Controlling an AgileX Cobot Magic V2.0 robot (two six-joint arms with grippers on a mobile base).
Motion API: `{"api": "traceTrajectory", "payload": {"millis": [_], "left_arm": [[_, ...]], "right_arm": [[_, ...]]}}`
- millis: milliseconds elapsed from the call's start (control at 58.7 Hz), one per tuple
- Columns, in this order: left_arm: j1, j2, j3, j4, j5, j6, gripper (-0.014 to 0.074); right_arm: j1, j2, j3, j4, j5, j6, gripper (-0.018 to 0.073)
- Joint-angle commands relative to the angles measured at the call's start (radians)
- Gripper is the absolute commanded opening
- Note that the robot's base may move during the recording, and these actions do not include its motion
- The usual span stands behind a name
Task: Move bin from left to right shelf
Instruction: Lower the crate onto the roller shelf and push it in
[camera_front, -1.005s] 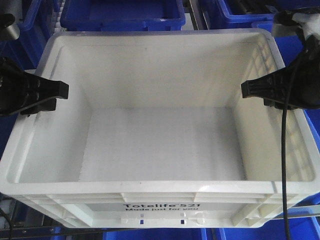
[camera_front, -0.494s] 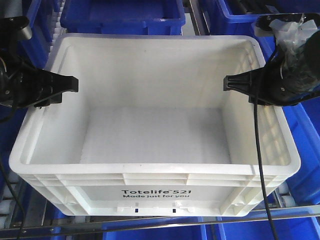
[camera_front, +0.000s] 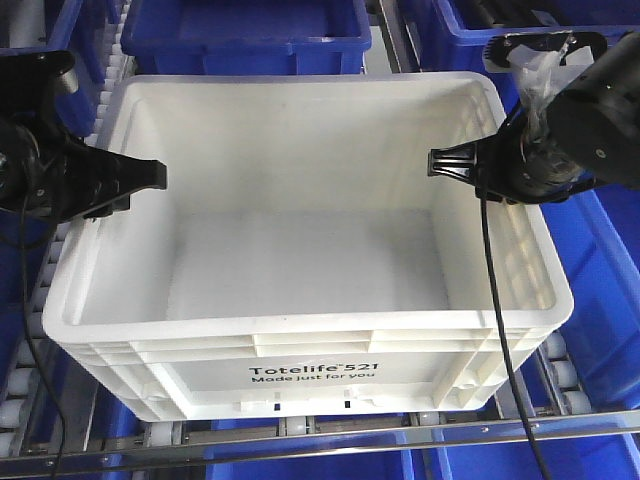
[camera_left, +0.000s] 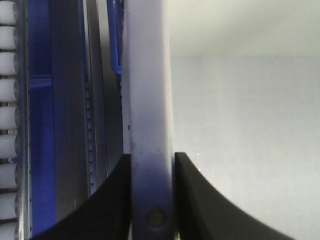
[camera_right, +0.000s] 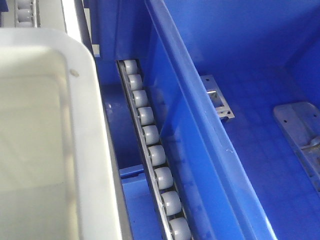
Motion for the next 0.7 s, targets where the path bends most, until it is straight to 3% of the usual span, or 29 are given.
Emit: {"api": "traceTrajectory", "payload": {"millis": [0, 204, 494, 681], "left_arm": [[-0.016, -0.031, -0.026, -0.045, -0.076, -0.002, 0.0019], [-0.016, -0.029, -0.026, -0.046, -0.067, -0.002, 0.0098], [-0.016, -0.029, -0.026, -0.046, -0.06, -0.002, 0.0314], [-0.016, -0.029, -0.026, -0.025, -0.055, -0.002, 0.0349]], "right_arm": [[-0.012, -0.008, -0.035, -0.107, -0.072, 0.091, 0.0046], [-0.012, 0.0, -0.035, -0.104, -0.086, 0.092, 0.0127], [-0.012, 0.0, -0.035, -0.101, -0.086, 0.093, 0.0363], [-0.012, 0.0, -0.035, -0.075, -0.111, 0.092, 0.0391]]}}
